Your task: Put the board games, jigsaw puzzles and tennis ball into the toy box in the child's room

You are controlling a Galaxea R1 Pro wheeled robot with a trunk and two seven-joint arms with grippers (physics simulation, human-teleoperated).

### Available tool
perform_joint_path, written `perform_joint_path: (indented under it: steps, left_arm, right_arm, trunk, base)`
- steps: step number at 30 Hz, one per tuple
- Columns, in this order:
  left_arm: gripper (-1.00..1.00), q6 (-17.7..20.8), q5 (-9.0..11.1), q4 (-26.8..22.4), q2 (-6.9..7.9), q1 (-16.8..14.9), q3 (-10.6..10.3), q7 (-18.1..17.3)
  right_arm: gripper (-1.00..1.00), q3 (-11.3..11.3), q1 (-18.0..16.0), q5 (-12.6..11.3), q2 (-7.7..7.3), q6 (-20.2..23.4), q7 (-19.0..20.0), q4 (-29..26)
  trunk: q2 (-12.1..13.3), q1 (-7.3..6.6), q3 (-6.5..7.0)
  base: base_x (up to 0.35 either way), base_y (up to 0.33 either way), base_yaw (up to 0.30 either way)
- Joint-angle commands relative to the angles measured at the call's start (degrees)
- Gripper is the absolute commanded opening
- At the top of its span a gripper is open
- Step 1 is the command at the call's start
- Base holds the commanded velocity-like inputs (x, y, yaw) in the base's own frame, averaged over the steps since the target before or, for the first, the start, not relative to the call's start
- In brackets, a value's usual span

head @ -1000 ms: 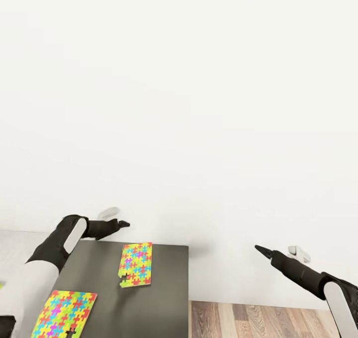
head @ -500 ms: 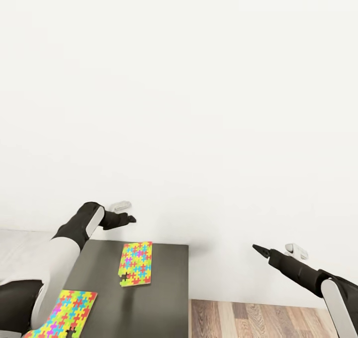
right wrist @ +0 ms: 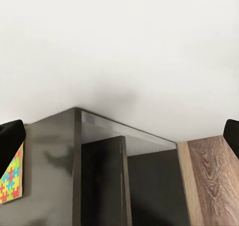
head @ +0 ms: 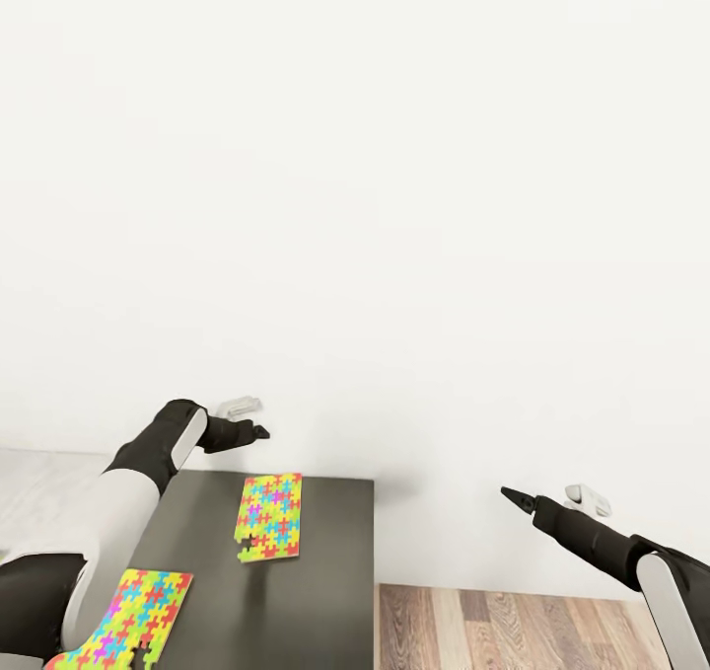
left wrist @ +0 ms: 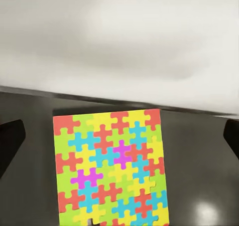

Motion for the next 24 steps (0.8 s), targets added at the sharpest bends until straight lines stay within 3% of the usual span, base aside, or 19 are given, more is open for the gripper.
perform_joint_path:
  steps: [1,9,17,20,24]
  left_arm:
    - [1.0,0.21,0.19,-0.05,0.07,-0.05,-0.16,-0.05]
    - [1.0,0.04,0.1,0.71,0.22,-0.05,-0.16,-0.31]
    - [1.0,-4.04,0.08,4.16,0.48,-0.05,-0.11,-0.8]
    - [1.0,-4.37,0.1,4.41,1.47,-0.05,-0.1,-2.32]
    - [1.0,-4.64,0.0,4.5,3.22,-0.05,-0.13,-7.35]
  right_arm:
    - [1.0,-0.1,-0.06,0.26,0.01,0.3,0.38,-0.03]
    - [1.0,-0.03,-0.06,0.28,0.01,0.31,0.41,-0.03]
    - [1.0,-0.01,-0.06,0.29,0.01,0.31,0.42,-0.03]
    - [1.0,-0.01,-0.06,0.29,0.01,0.31,0.44,-0.03]
    - [1.0,-0.01,-0.06,0.29,0.0,0.31,0.46,-0.03]
  trunk:
    - [-0.13,0.03,-0.22]
    - [-0.13,0.03,-0.98]
    - [-0.13,0.03,-1.73]
    - [-0.13,0.03,-2.01]
    - [-0.13,0.03,-2.39]
  base:
    - [0.0,0.0,0.0]
    - [0.0,0.0,0.0]
    - [0.0,0.0,0.0]
    - [0.0,0.0,0.0]
    - [0.0,0.0,0.0]
